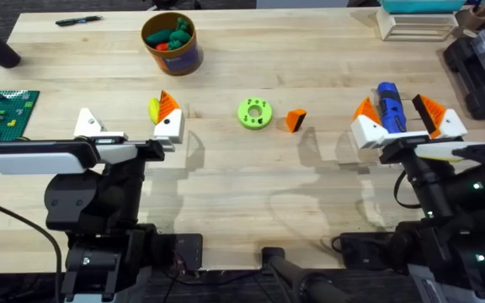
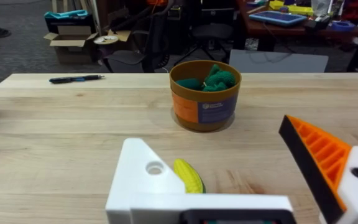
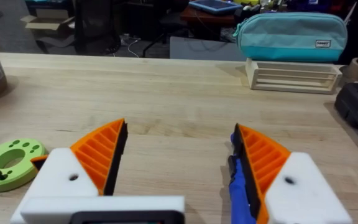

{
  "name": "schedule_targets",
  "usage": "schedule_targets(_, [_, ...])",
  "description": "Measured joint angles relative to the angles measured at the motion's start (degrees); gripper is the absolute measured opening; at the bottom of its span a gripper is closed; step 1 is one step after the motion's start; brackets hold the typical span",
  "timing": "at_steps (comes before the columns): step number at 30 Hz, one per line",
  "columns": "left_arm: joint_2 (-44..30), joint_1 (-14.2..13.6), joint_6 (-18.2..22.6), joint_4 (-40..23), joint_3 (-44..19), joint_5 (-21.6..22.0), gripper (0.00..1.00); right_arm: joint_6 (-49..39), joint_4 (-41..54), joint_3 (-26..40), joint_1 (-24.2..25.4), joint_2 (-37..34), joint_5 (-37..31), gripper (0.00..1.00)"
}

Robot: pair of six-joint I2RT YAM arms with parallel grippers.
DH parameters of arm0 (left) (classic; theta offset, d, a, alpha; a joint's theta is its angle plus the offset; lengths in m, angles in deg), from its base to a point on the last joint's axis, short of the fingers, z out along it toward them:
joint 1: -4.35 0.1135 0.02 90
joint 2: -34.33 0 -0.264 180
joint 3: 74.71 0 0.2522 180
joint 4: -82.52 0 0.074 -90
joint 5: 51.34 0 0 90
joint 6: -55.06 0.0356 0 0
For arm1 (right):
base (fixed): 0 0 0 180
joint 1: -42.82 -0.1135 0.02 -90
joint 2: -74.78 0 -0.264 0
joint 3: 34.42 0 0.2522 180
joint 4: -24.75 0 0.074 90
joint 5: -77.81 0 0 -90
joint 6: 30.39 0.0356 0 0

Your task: Pick up the gripper from the table and insert it into the empty holder that is missing its gripper. Then pick up a screw, insert it into the mounting hole, and use the screwdriver to tighten it. Finally, clean up the table by picking up the vegetable and placing it into the bucket.

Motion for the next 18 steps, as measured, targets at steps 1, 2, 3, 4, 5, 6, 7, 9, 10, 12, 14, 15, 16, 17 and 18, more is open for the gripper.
schedule_targets(1, [0.0,0.0,0.09,-0.01,0.0,0.01,0.925,0.0,0.0,0.0,0.0,0.0,0.0,0.993])
schedule_targets(2, [0.02,0.0,0.13,-0.09,0.0,0.0,0.926,0.02,0.02,0.0,0.0,0.0,0.0,0.993])
schedule_targets(3, [0.0,0.0,0.13,-0.19,0.0,0.0,0.926,0.02,0.11,0.0,0.0,0.0,0.0,0.993])
schedule_targets(4, [0.02,0.0,0.15,-0.24,0.0,0.02,0.927,0.02,0.17,0.0,0.0,0.0,0.0,0.993])
schedule_targets(5, [0.01,0.0,0.15,-0.2,0.0,0.02,0.927,0.02,0.15,0.0,0.0,0.0,0.0,0.993])
schedule_targets(6, [0.0,0.0,0.19,-0.2,0.0,0.0,0.927,0.02,0.14,0.0,0.0,0.0,0.0,0.993])
schedule_targets(7, [0.0,0.0,0.26,-0.2,0.0,0.0,0.926,0.02,0.11,0.0,0.0,0.0,0.0,0.993])
schedule_targets(9, [0.01,0.0,0.39,-0.22,0.0,0.01,0.926,0.11,0.09,0.0,0.0,0.0,0.01,0.993])
schedule_targets(10, [0.02,0.0,0.59,-0.22,0.0,0.04,0.927,0.24,0.07,0.0,0.0,0.0,0.06,0.993])
schedule_targets(12, [0.0,0.0,1.13,-0.46,0.0,0.05,0.927,0.32,0.07,0.0,0.0,0.0,0.2,0.993])
schedule_targets(14, [0.02,0.0,1.47,-0.7,-0.01,0.07,0.926,0.56,0.09,0.0,0.0,0.0,0.2,0.993])
schedule_targets(15, [0.0,0.0,1.62,-1.18,-0.07,0.09,0.927,0.83,0.23,0.04,0.0,0.0,0.2,0.993])
schedule_targets(16, [0.0,0.0,1.67,-2.36,-0.28,0.09,0.927,1.16,0.42,0.09,0.0,0.0,0.17,0.993])
schedule_targets(17, [0.0,0.0,1.75,-4.03,-0.67,0.13,0.927,1.48,0.72,0.19,0.0,0.0,0.17,0.993])
schedule_targets(18, [0.0,0.0,1.84,-6.0,-1.38,0.2,0.927,1.82,1.61,0.62,0.0,-0.03,0.17,0.994])
